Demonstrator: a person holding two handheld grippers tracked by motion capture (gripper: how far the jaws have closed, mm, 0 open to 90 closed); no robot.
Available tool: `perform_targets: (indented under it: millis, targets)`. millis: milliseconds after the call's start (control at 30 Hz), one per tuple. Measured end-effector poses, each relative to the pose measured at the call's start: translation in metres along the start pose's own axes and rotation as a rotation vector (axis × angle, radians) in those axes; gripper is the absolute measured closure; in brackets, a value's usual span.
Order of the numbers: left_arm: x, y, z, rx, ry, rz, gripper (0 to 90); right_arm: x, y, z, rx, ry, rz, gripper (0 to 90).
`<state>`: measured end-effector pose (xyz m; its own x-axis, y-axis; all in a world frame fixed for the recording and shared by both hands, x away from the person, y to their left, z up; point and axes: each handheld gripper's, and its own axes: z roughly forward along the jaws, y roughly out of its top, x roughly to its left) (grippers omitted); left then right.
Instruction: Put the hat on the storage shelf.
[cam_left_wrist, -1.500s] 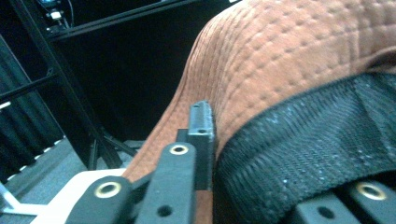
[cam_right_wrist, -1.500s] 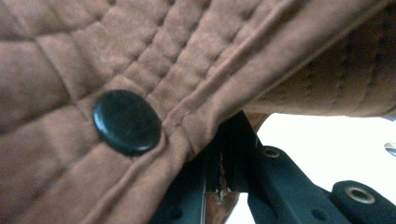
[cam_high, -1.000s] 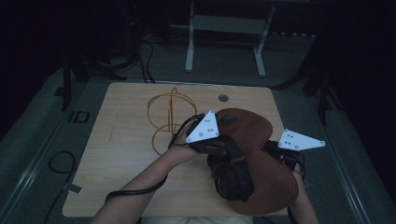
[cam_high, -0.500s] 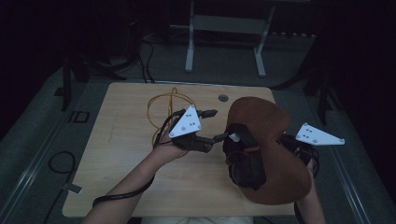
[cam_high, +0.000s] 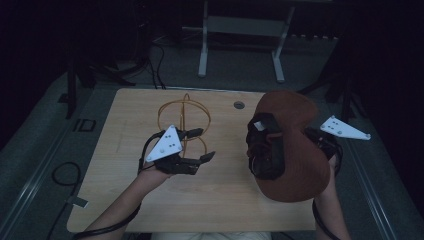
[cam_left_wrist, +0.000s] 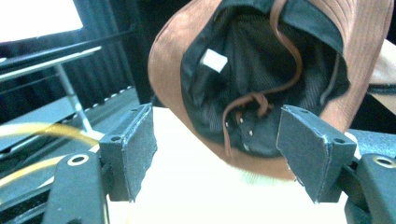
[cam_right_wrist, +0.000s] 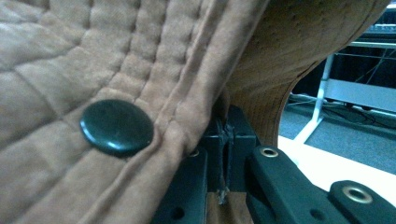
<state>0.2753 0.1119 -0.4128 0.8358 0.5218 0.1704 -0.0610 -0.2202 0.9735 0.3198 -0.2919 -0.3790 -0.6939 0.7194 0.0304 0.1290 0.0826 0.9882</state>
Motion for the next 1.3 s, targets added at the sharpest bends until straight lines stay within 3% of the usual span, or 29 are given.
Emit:
perform_targets:
  millis: [100,300,433,500,567,600,800,1000,1033,1267,1300]
  targets:
    - [0.004,-0.014,-0.015,0.009,0.034,-0.035,24.0,-0.004,0.008,0.011,-0.001,-0.016,-0.001,87.4]
    - [0.004,-0.039,-0.035,0.026,0.078,-0.057,23.5,-0.008,0.018,0.029,-0.007,-0.037,-0.003,87.4]
    - [0.002,-0.056,-0.043,0.062,0.105,-0.078,18.3,-0.010,0.022,0.042,-0.006,-0.041,0.004,87.4]
    - [-0.002,-0.064,-0.046,0.087,0.158,-0.065,14.9,-0.011,0.023,0.048,-0.007,-0.043,0.009,87.4]
    - [-0.003,-0.069,-0.048,0.092,0.163,-0.065,13.1,-0.011,0.024,0.050,-0.009,-0.041,0.016,87.4]
    - [-0.003,-0.078,-0.051,0.107,0.182,-0.087,12.3,-0.011,0.024,0.057,-0.008,-0.039,0.020,87.4]
    - [-0.002,-0.101,-0.059,0.098,0.221,-0.150,8.8,-0.008,0.027,0.074,0.002,-0.037,0.017,87.4]
    - [-0.002,-0.123,-0.068,0.116,0.256,-0.163,8.8,-0.007,0.035,0.094,0.016,-0.020,0.012,87.4]
    - [-0.001,-0.133,-0.073,0.129,0.277,-0.188,8.9,-0.007,0.036,0.097,0.017,-0.018,0.013,87.4]
    - [0.006,-0.159,-0.092,0.198,0.339,-0.218,8.9,-0.006,0.040,0.115,0.027,-0.010,0.017,87.3]
    - [0.009,-0.165,-0.097,0.209,0.364,-0.231,8.9,-0.005,0.041,0.121,0.030,-0.011,0.017,87.3]
